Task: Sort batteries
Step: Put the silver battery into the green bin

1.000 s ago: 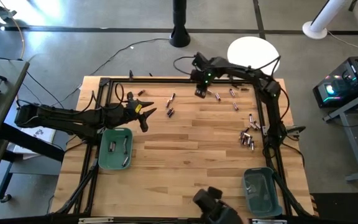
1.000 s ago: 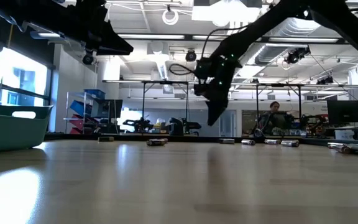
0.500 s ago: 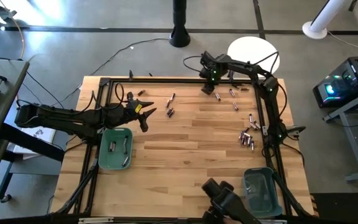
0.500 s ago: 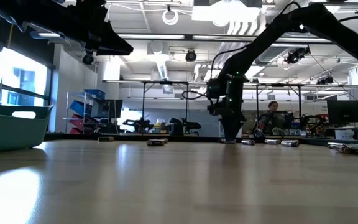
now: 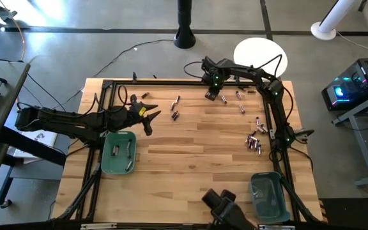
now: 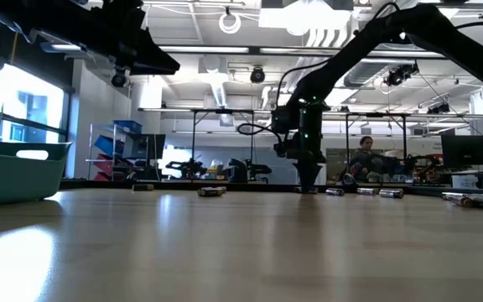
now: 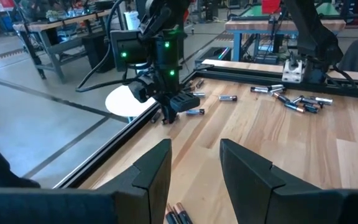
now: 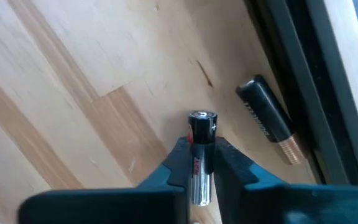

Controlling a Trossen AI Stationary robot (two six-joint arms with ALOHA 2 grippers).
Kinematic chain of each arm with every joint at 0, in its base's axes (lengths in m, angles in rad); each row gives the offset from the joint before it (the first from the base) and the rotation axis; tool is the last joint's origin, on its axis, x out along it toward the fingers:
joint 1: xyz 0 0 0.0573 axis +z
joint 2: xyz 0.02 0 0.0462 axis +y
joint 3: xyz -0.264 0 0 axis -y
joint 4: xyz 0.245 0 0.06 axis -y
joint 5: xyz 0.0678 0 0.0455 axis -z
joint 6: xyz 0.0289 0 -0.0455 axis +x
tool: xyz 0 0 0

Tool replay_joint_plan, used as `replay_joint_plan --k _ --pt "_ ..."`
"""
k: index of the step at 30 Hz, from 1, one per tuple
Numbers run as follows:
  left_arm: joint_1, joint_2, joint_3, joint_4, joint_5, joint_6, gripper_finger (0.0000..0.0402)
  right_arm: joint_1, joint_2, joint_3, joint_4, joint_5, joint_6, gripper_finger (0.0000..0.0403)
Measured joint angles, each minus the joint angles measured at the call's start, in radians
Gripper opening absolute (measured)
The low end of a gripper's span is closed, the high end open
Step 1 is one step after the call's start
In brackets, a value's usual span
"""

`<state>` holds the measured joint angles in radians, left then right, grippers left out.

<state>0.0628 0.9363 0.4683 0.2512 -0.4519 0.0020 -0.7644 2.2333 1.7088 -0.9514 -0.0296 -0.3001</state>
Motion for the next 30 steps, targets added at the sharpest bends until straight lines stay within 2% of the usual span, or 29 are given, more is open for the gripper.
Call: replay_joint_plan --k 4,11,14,18,19,25,30 --pt "0.000 0.001 0.000 -0.011 0.000 -0.001 0.0129 0.015 -0.012 -0.003 0.004 -0.016 0.007 0.0026" --pt "0.000 0.037 0.001 -0.009 -0.001 -0.002 0.0129 0.110 -0.114 -0.007 0.139 -0.177 -0.022 0.0019" --pt "0.000 0.067 0.001 0.010 -0.003 -0.017 0.0129 0.149 -0.184 -0.077 0.249 -0.262 -0.032 0.0019" --pt "0.000 0.115 0.001 0.046 -0.003 -0.018 0.0129 0.185 -0.311 -0.276 0.518 -0.488 0.051 0.0019" --pt "0.000 0.126 0.001 0.059 -0.003 -0.017 0.0129 0.193 -0.346 -0.337 0.596 -0.517 0.076 0.0019" --pt "0.002 0.225 0.001 0.222 -0.003 -0.011 0.0129 0.312 -0.523 -0.638 1.089 -0.541 0.200 0.0019" --pt "0.003 0.300 0.001 0.331 -0.003 -0.009 0.0129 0.386 -0.573 -0.850 1.494 -0.523 0.298 0.0019"
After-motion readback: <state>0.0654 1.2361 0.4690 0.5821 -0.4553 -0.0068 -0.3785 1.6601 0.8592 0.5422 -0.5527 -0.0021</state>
